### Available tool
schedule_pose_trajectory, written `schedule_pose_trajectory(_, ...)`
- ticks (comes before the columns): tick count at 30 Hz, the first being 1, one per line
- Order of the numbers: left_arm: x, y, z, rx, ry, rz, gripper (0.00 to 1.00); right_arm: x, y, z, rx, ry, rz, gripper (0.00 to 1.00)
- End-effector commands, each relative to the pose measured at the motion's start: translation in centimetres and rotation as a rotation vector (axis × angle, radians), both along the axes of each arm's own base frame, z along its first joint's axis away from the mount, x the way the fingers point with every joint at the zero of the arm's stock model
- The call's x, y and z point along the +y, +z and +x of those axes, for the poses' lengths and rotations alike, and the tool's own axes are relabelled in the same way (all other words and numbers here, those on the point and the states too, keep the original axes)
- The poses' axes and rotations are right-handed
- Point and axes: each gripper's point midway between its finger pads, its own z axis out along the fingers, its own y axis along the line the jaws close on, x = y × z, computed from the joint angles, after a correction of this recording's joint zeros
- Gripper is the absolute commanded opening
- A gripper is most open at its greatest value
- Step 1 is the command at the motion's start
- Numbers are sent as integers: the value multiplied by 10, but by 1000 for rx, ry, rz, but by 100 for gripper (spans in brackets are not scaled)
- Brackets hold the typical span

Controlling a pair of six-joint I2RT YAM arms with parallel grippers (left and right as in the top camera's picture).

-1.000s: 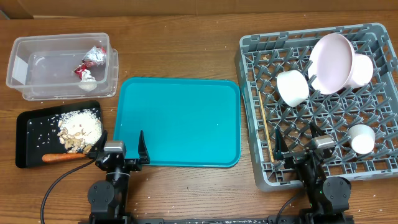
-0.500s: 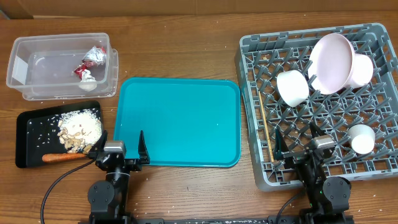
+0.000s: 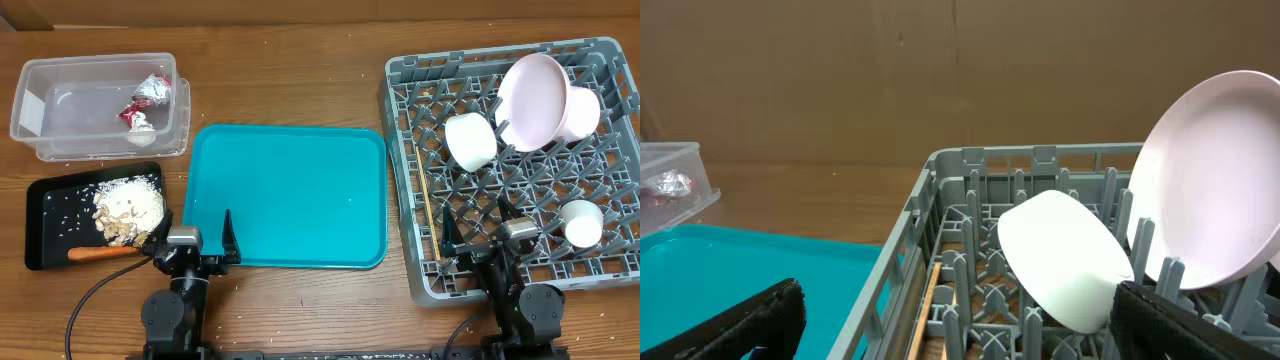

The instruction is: Sort waste into correct bins and load items into the dishwasher

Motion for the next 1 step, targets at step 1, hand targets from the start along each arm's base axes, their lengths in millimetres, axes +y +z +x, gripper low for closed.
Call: schedule_pose_trajectory(1, 0, 0, 0, -4, -3, 15, 100, 0, -2, 0, -5, 0, -3, 100)
